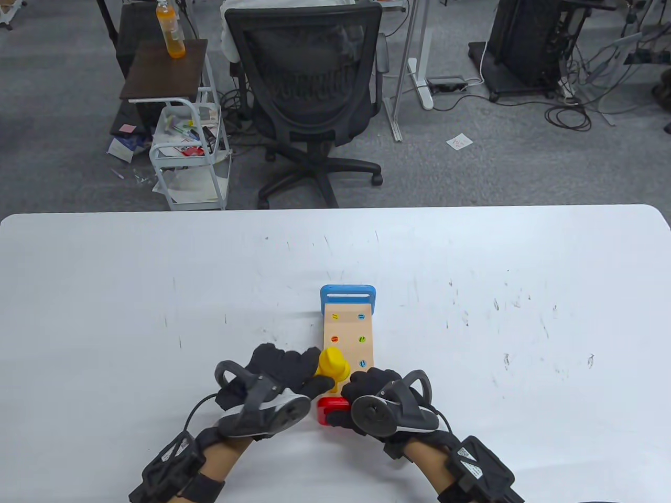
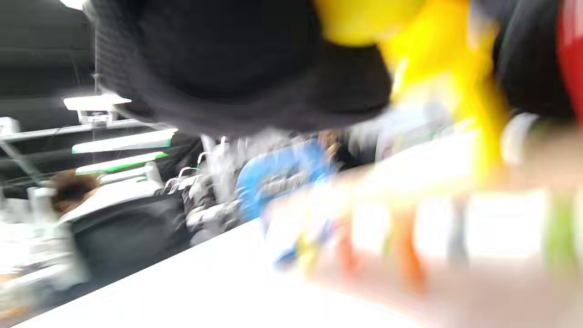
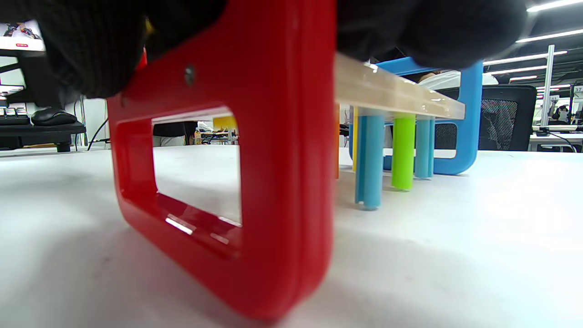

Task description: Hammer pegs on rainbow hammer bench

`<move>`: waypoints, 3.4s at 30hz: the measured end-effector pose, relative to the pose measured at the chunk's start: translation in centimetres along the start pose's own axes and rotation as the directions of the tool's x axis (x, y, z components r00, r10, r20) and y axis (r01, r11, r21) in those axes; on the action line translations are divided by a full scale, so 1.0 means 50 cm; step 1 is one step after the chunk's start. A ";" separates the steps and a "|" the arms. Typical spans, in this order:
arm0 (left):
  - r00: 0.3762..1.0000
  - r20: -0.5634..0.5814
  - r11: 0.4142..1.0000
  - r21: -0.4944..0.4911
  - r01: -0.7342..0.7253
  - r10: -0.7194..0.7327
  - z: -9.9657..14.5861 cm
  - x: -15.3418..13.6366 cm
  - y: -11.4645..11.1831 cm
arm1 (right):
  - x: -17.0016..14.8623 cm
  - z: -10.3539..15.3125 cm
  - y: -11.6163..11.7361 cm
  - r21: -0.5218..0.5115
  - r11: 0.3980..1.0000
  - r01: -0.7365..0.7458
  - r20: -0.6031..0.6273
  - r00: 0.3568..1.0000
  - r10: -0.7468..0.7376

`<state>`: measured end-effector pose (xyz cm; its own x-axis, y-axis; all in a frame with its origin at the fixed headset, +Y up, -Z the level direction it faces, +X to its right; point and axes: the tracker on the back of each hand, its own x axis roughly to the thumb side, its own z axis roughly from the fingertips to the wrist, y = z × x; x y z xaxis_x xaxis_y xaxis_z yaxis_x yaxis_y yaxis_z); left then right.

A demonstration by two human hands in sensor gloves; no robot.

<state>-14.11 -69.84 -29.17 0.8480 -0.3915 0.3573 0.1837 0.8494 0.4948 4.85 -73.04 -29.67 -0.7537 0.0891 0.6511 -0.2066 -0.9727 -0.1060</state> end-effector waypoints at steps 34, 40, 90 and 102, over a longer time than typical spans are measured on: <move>0.955 -0.058 0.954 0.085 -0.286 0.291 -0.003 -0.014 0.063 | 0.000 -0.001 -0.001 0.014 1.000 -0.007 -0.002 1.000 0.007; 0.926 0.053 0.925 -0.096 -0.367 0.373 0.009 0.000 -0.015 | 0.000 -0.001 -0.002 0.016 1.000 -0.007 -0.001 1.000 0.007; 0.903 -0.192 0.920 -0.001 -0.393 0.385 0.012 -0.062 -0.058 | 0.000 -0.002 -0.002 0.025 1.000 -0.005 0.002 1.000 0.005; 0.918 -0.397 0.860 -0.475 -0.189 -0.017 0.011 -0.080 -0.151 | 0.000 0.000 -0.004 0.034 0.999 -0.014 0.006 1.000 0.014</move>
<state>-19.18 -74.88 -33.89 0.9723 -0.2336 0.0049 0.2336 0.9722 -0.0183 4.87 -72.86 -29.64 -0.7528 0.0740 0.6541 -0.1746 -0.9805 -0.0900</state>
